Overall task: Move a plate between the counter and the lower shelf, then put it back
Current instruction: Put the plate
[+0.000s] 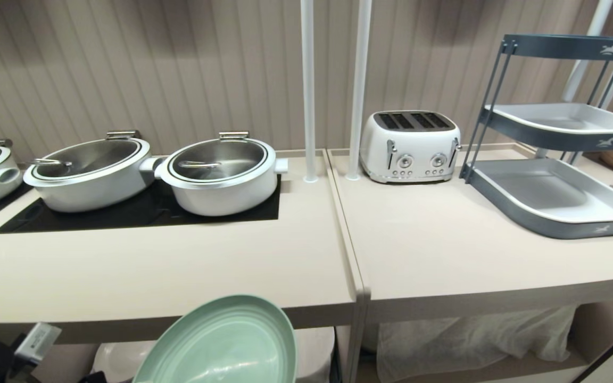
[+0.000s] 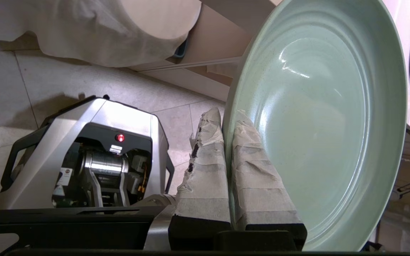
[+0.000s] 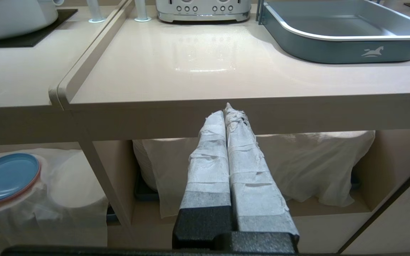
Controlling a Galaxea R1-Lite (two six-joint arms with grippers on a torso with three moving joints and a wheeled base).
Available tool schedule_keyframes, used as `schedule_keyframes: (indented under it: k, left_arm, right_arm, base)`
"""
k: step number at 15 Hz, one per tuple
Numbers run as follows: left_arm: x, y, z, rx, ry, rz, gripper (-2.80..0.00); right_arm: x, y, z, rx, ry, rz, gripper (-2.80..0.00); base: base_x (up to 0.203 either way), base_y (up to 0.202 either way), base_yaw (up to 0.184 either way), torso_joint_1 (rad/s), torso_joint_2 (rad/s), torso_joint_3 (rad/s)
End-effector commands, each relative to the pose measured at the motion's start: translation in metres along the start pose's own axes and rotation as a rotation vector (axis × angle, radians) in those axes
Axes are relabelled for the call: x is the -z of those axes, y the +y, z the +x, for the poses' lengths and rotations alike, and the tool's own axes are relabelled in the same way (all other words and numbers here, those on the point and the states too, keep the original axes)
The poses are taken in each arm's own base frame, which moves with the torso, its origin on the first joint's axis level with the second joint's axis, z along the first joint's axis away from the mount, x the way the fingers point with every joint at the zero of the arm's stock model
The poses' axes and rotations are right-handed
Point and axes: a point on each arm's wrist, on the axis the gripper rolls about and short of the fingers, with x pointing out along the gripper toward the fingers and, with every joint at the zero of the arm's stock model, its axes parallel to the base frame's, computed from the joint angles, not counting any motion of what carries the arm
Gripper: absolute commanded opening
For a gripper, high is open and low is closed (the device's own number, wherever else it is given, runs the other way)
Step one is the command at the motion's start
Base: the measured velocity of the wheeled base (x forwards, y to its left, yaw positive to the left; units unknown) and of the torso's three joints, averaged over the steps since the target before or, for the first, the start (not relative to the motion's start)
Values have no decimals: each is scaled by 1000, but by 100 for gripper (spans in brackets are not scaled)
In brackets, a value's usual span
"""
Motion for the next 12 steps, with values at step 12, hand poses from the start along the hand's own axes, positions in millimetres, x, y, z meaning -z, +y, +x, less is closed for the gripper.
schedule_keyframes:
  k: [12]
  left_arm:
    - [-1, -1, 0, 4, 2, -9, -280]
  right_arm:
    - [0, 0, 0, 0, 0, 3, -280]
  base:
    - [0, 0, 0, 101, -201, -102]
